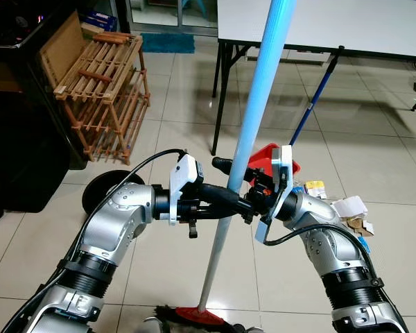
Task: Sweep floor
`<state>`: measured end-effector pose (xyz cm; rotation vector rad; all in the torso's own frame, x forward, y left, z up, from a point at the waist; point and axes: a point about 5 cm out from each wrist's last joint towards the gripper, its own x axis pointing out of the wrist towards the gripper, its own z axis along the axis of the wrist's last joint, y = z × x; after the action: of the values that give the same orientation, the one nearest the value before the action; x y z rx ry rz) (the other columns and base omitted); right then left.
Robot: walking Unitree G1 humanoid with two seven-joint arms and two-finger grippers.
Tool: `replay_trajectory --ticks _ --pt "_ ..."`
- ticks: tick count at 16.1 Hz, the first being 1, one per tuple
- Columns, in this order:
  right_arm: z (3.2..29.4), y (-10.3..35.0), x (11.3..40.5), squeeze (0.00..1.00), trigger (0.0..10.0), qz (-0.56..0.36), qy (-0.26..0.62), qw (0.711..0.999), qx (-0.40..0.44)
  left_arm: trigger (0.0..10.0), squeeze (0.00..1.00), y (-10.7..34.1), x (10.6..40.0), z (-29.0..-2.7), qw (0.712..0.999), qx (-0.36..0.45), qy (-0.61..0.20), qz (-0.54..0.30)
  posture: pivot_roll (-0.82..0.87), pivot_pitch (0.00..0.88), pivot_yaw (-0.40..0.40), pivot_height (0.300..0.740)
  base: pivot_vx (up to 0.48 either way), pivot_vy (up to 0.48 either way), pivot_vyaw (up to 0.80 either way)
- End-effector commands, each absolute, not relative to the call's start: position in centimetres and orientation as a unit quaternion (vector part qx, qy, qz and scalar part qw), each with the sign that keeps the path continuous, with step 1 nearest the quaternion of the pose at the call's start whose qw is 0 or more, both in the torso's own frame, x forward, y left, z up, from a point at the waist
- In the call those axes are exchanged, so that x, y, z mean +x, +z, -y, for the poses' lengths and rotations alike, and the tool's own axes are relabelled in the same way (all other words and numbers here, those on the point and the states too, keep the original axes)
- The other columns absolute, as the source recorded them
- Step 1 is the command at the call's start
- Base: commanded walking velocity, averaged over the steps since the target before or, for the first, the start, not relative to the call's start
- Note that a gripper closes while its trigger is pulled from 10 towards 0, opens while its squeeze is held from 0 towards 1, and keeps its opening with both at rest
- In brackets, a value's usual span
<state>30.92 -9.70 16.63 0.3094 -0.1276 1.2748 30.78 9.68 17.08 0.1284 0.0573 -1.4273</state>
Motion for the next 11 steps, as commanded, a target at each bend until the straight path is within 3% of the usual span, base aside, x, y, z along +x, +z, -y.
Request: replay_trajectory --ticks 1,11 --pt "9.96 16.74 31.06 1.00 10.0 0.066 0.586 0.794 0.147 10.0 0.00 17.54 30.59 -9.19 0.741 0.061 -0.668 -0.016 0.06 0.183 -0.047 0.740 0.000 0.000 0.00" --pt "10.12 16.61 31.16 1.00 10.0 0.065 0.579 0.800 0.145 10.0 0.00 17.29 30.41 -9.02 0.735 0.060 -0.675 -0.019 0.06 0.179 -0.049 0.740 0.000 0.000 0.00"
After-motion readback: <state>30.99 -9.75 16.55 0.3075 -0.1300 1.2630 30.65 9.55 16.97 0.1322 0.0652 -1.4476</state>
